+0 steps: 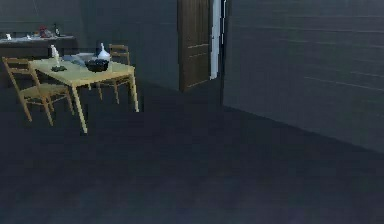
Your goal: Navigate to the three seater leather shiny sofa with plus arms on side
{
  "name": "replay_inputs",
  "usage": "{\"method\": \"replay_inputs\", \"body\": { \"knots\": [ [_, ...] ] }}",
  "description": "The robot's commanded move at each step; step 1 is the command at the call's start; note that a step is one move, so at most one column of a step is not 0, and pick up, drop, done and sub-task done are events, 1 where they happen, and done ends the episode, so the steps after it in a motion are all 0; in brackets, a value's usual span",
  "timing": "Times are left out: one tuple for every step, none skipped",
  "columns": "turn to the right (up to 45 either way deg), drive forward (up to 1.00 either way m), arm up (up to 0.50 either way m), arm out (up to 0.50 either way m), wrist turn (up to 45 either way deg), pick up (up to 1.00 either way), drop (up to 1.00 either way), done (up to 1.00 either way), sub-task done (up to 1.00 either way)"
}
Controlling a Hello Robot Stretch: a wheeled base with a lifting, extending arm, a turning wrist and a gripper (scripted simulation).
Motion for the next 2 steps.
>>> {"method": "replay_inputs", "body": {
  "knots": [
    [0.0, 1.0, 0.0, 0.0, 0.0, 0.0, 0.0, 0.0, 0.0],
    [0.0, 1.0, 0.0, 0.0, 0.0, 0.0, 0.0, 0.0, 0.0]
  ]
}}
